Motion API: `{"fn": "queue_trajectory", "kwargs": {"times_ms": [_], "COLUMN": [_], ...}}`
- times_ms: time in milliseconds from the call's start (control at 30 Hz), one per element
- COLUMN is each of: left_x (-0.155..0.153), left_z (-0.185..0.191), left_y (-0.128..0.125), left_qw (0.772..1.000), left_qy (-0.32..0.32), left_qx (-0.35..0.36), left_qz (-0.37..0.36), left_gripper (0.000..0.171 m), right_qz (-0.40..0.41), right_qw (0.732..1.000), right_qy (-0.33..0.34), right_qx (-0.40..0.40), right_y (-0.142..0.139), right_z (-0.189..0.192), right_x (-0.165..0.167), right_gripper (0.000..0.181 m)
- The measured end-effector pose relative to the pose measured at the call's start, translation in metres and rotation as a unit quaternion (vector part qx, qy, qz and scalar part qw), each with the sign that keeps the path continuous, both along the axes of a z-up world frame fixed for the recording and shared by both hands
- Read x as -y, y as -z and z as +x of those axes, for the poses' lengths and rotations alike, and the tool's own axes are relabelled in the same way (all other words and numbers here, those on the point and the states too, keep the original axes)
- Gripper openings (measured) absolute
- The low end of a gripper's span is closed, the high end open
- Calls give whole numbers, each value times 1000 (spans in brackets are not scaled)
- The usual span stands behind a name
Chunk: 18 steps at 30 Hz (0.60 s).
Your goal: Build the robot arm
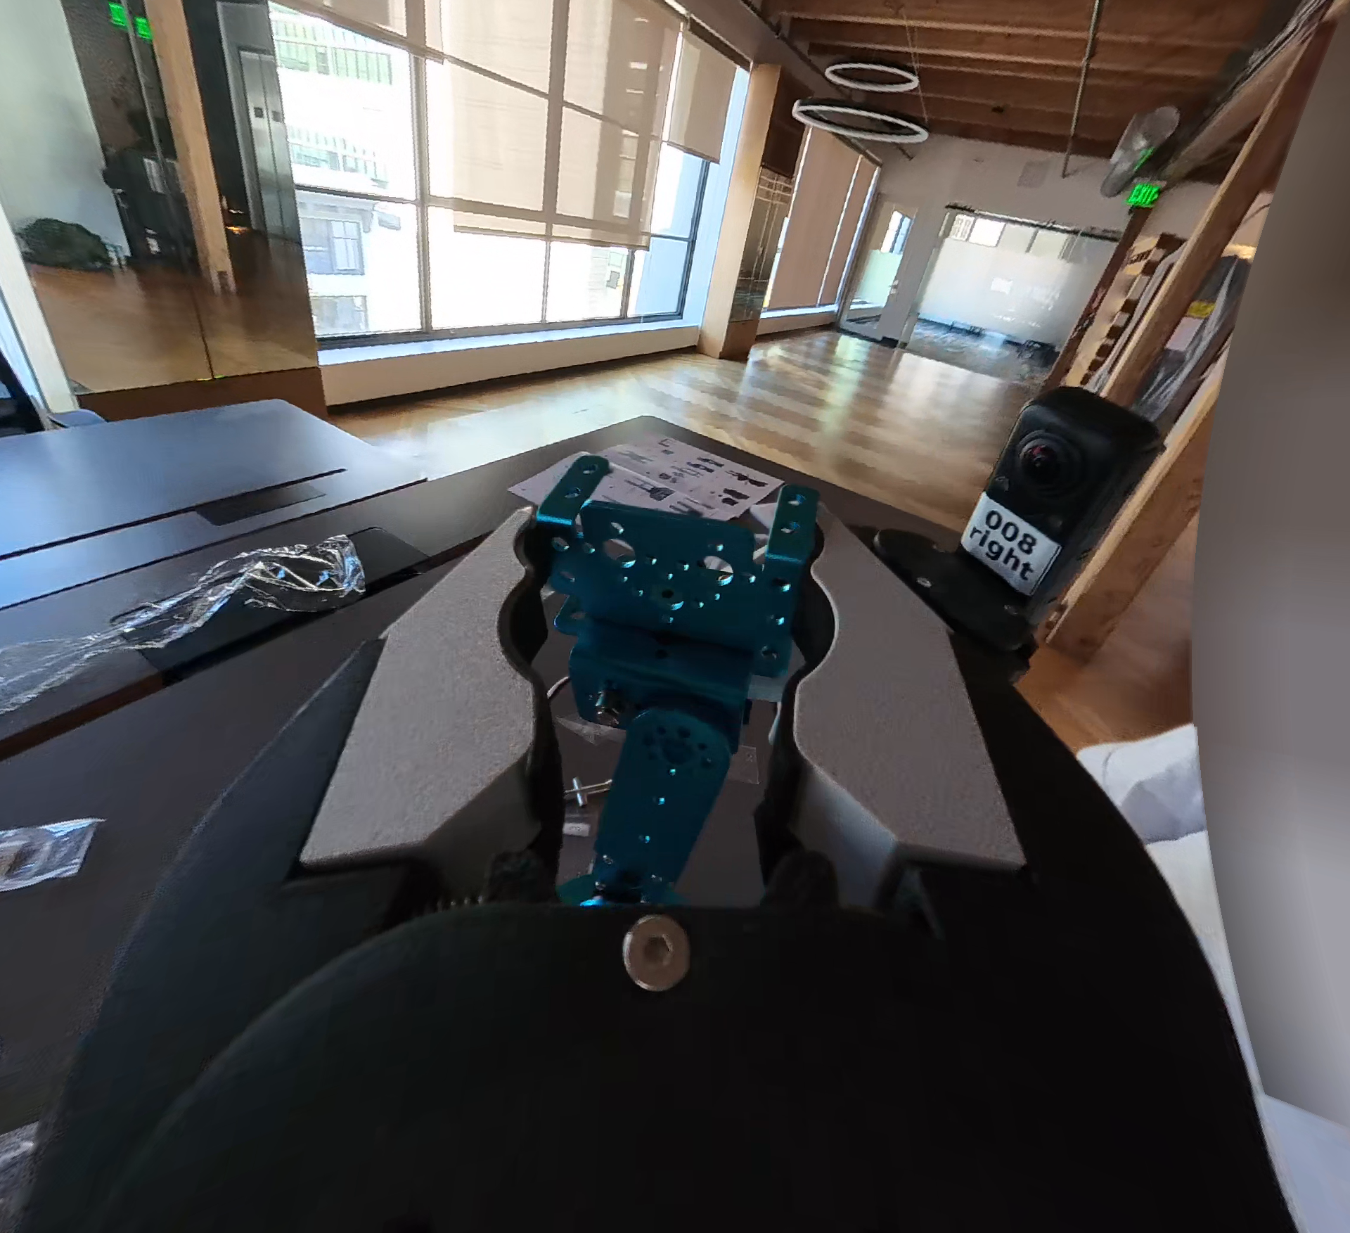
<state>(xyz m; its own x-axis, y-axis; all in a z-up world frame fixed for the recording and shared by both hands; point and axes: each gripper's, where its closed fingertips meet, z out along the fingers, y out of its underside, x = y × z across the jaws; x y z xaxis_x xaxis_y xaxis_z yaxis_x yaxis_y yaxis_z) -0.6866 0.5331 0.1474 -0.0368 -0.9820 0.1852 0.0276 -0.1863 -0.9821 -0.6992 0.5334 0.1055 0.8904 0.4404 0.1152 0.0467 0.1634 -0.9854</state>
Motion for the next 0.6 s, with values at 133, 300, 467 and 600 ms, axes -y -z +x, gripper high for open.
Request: {"fn": "queue_trajectory", "kwargs": {"times_ms": [133,300,467,600], "left_x": [-4,-4,0,3], "left_z": [-1,-4,-4,-5], "left_y": [9,12,4,4], "left_qw": [999,1000,998,993], "left_qy": [4,-5,-10,-16], "left_qx": [8,-5,-41,-78], "left_qz": [-33,-1,55,88], "left_gripper": [67,67,66,66], "right_qz": [-4,-2,-4,6], "right_qw": [1000,1000,1000,999], "right_qy": [2,10,17,34], "right_qx": [-9,-9,-13,-8], "right_y": [3,3,3,3], "right_z": [0,0,1,2], "right_x": [0,0,1,1], "right_gripper": [18,18,17,18]}}
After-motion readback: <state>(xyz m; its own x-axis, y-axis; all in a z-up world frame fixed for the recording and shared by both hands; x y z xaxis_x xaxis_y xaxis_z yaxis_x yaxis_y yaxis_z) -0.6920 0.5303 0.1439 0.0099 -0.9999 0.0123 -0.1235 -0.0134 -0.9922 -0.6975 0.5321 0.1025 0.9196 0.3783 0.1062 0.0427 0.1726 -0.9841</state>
